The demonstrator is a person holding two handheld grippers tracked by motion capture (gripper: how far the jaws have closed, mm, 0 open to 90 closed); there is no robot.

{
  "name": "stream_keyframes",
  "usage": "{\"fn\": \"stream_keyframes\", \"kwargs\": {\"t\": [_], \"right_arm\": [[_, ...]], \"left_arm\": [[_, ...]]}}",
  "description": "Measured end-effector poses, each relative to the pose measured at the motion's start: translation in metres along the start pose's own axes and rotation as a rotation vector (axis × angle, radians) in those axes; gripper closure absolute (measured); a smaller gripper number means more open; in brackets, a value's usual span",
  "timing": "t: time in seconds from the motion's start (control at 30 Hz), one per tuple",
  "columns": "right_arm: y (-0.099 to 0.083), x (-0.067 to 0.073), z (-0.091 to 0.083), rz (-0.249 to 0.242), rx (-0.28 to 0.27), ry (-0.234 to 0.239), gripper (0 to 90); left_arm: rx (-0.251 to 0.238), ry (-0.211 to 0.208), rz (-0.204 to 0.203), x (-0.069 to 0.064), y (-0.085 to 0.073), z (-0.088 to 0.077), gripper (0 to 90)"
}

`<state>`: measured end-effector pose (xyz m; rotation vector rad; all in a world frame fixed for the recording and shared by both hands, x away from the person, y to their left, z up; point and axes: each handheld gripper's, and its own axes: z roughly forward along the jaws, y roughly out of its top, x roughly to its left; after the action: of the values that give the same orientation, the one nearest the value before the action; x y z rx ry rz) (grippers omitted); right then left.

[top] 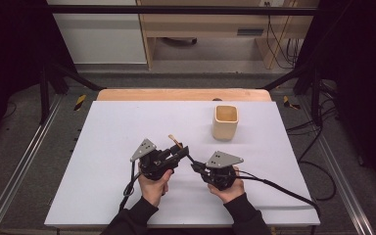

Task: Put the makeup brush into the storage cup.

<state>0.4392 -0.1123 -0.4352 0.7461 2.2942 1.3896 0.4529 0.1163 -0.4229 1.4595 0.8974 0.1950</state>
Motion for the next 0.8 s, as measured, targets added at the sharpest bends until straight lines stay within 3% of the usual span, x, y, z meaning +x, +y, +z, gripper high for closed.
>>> {"fn": "stream_keyframes", "kwargs": {"t": [0.27,0.8], "right_arm": [[-0.0001,0.0006,0.0011,0.009,-0.002,0.002,85.1],[-0.0020,0.0014,0.0053,0.021,0.018,0.019,84.8]], "left_arm": [[-0.008,0.007,-0.018,-0.0003,0.0004,-0.0015,73.2],[-0.014,-0.051,-0.021,-0.0073,0.0001,-0.0024,81.3]]}}
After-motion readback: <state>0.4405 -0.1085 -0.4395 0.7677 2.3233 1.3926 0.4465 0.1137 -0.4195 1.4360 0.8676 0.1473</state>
